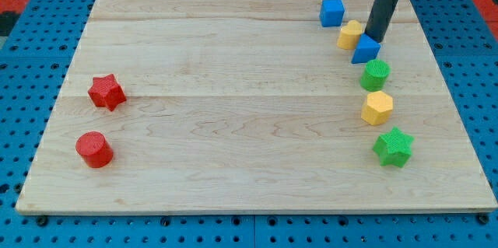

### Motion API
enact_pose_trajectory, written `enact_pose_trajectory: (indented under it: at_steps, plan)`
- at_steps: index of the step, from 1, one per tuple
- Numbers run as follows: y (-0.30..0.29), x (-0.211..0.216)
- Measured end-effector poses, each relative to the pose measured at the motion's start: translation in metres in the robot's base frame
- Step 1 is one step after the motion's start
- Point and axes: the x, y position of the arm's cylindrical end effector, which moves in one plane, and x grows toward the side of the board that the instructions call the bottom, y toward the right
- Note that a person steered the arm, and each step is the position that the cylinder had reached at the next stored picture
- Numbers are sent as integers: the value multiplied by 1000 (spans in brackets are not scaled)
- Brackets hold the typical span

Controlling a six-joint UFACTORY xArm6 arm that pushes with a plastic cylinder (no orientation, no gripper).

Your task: Make a triangle of blue blocks with a yellow heart

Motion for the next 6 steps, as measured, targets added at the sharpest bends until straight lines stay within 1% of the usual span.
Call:
enact_pose_trajectory:
  at_steps: [1, 2, 3, 4, 5, 6]
  plan:
    - [15, -4]
    - [48, -68]
    - [29, -134]
    - [-10, -134]
    - [-80, -133]
    - [-95, -105]
